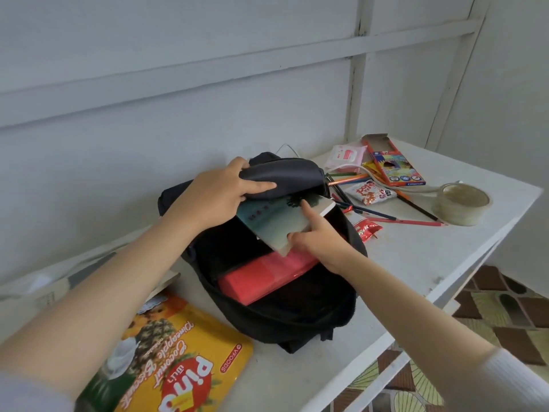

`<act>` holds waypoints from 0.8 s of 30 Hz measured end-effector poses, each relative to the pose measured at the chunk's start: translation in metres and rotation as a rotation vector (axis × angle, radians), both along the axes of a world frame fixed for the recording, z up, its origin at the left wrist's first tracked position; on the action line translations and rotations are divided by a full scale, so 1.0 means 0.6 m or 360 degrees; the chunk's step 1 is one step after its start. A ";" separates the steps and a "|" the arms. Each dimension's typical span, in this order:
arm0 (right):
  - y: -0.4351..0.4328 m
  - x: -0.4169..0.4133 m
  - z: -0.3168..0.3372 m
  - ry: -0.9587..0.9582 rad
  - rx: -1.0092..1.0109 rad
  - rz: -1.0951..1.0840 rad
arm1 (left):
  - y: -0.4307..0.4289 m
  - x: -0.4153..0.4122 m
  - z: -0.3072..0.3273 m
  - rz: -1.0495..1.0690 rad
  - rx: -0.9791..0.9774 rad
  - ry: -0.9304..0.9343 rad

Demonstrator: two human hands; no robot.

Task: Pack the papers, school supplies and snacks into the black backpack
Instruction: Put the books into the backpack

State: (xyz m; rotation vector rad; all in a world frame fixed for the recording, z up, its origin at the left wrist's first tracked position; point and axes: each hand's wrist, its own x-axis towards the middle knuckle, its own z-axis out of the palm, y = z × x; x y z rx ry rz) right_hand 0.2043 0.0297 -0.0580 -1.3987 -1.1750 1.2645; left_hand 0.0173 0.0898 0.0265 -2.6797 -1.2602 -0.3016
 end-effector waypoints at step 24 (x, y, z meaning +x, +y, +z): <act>0.065 -0.025 -0.066 -0.2126 0.0793 0.0557 | -0.009 0.008 0.005 0.0102 0.0010 -0.0043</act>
